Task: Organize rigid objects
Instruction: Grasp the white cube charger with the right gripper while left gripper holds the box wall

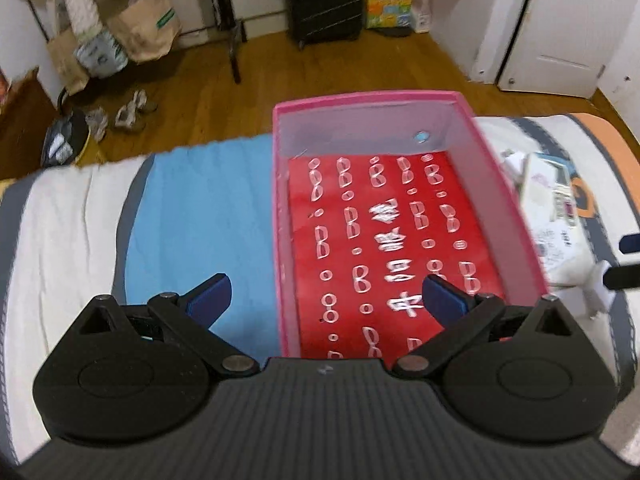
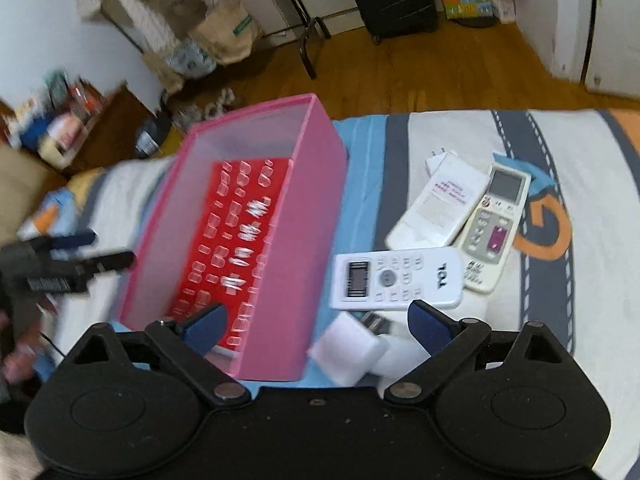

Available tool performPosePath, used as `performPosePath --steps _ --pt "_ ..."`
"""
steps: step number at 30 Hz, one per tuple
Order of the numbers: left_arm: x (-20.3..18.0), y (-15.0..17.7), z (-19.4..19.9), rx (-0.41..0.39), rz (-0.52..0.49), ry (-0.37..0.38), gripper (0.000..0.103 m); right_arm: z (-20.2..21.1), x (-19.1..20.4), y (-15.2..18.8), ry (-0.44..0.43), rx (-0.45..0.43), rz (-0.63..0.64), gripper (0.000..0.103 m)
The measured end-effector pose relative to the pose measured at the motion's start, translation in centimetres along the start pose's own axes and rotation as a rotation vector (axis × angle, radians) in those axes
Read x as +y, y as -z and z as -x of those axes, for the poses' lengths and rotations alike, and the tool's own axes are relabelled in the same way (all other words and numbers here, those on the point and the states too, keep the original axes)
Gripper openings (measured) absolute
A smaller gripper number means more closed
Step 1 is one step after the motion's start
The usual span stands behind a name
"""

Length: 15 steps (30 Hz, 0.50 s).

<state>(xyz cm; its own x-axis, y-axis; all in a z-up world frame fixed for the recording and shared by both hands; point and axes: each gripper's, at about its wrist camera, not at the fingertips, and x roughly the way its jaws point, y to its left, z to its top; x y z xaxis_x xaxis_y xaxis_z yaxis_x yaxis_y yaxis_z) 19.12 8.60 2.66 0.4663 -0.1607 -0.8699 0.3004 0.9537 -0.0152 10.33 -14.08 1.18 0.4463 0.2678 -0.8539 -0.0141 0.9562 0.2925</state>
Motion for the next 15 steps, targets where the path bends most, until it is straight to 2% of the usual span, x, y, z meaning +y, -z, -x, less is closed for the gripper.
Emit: performPosePath --steps 2,5,8,10,11,12,14,15 --pt "0.7 0.1 -1.5 0.028 0.001 0.000 0.100 -1.2 0.0 0.2 0.000 0.017 0.034 0.095" --pt "1.5 0.0 -3.4 0.049 -0.003 -0.031 0.097 -3.0 -1.5 0.4 -0.067 0.038 -0.013 0.091" --pt "2.3 0.0 -5.1 0.061 0.017 -0.024 0.092 -3.3 -1.8 0.7 -0.061 -0.002 0.050 0.085" --pt "2.7 0.1 -6.1 0.068 0.024 -0.026 0.084 -2.9 -1.5 1.3 -0.084 -0.066 0.121 0.084" --pt "2.8 0.1 -6.4 0.068 0.024 -0.026 0.076 -2.8 -1.1 1.6 -0.093 -0.083 0.157 0.084" --pt "2.8 0.2 -6.8 0.068 0.026 -0.027 0.070 -2.7 -0.5 1.7 -0.103 -0.085 0.198 0.084" --pt "2.8 0.3 -7.5 0.054 0.023 -0.034 0.063 -2.6 0.8 2.0 -0.096 -0.084 0.297 0.084" --pt "2.9 0.4 -7.8 0.051 0.020 -0.038 0.055 -2.6 1.4 2.3 -0.077 -0.081 0.348 0.084"
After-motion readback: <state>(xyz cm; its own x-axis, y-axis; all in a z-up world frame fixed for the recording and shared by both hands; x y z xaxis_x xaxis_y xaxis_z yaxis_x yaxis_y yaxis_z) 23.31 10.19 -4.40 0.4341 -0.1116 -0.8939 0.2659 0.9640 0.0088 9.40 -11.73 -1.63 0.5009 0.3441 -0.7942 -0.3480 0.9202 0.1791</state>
